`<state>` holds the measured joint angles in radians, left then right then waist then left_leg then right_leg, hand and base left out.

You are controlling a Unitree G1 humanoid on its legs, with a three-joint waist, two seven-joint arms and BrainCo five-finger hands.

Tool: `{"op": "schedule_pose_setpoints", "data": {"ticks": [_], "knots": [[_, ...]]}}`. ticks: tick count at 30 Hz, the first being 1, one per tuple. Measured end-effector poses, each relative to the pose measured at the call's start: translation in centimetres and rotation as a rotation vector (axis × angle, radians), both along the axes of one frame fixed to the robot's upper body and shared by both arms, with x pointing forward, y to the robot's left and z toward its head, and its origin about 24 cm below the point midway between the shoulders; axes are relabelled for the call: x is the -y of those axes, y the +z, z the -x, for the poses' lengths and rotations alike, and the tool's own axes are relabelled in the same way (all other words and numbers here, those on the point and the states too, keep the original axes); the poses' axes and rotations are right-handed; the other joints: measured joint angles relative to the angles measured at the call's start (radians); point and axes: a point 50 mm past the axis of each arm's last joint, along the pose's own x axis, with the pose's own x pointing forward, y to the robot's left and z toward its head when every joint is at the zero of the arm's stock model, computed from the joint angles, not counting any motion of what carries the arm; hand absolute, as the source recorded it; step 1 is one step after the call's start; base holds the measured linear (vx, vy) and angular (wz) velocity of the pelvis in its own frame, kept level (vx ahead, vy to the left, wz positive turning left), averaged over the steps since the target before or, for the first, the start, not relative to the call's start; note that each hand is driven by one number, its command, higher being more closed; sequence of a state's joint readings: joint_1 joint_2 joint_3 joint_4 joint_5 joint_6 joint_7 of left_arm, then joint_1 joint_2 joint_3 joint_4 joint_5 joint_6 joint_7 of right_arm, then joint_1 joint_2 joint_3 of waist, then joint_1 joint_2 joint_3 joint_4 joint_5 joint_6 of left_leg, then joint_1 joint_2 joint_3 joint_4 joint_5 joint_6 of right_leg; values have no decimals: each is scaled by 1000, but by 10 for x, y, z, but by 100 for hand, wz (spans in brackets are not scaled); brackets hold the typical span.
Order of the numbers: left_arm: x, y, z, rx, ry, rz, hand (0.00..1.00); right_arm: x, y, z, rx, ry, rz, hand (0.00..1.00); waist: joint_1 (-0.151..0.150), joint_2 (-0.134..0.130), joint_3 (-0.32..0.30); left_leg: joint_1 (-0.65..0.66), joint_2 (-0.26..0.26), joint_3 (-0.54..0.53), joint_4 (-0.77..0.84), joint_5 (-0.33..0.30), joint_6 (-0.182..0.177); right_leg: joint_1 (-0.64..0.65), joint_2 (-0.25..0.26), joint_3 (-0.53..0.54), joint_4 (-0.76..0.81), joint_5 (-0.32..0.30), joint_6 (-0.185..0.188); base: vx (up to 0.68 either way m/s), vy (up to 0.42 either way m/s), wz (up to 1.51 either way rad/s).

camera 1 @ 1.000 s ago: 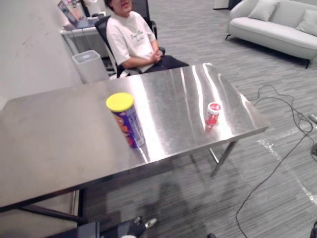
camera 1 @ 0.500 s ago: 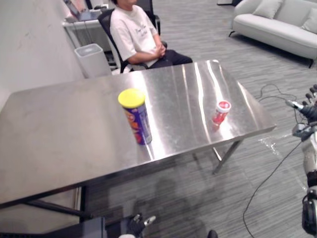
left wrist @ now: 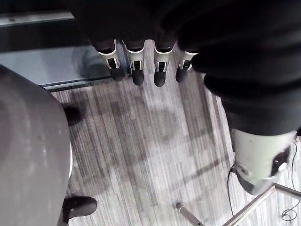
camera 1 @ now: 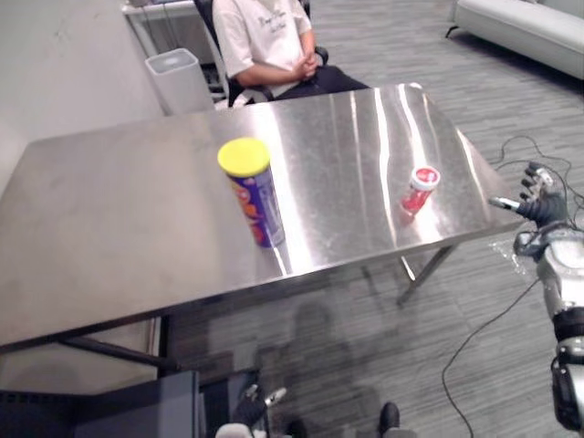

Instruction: Put the gum and the chips on the shelf.

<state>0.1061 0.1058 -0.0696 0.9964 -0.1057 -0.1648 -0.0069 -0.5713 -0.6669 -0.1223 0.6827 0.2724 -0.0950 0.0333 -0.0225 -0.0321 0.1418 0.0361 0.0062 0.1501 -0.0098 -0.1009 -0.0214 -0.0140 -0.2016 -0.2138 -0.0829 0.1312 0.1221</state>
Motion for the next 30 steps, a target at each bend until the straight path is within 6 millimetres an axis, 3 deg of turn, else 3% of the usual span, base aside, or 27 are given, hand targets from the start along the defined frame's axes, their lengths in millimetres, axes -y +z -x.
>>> {"op": "schedule_pose_setpoints", "data": {"ticks": [11,27,30], "knots": [[-1,2,-4,19,-3,-4,0,-2,2,-6,-39,-6,80,0,0,-4,23,-15,-9,-24,-38,39,2,-24,-6,-9,5,0,0,-46,-29,6],[-4,7,-14,65,3,-7,0,-14,36,-25,38,-8,112,0,9,-5,66,-66,-10,-44,-43,60,12,-72,-5,-15,9,42,-20,-22,-11,3],[-5,8,-17,73,25,5,0,-15,37,-26,42,-8,112,0,23,-5,75,-70,-8,-51,-44,62,11,-72,-4,-24,9,42,-20,10,-14,8]]}}
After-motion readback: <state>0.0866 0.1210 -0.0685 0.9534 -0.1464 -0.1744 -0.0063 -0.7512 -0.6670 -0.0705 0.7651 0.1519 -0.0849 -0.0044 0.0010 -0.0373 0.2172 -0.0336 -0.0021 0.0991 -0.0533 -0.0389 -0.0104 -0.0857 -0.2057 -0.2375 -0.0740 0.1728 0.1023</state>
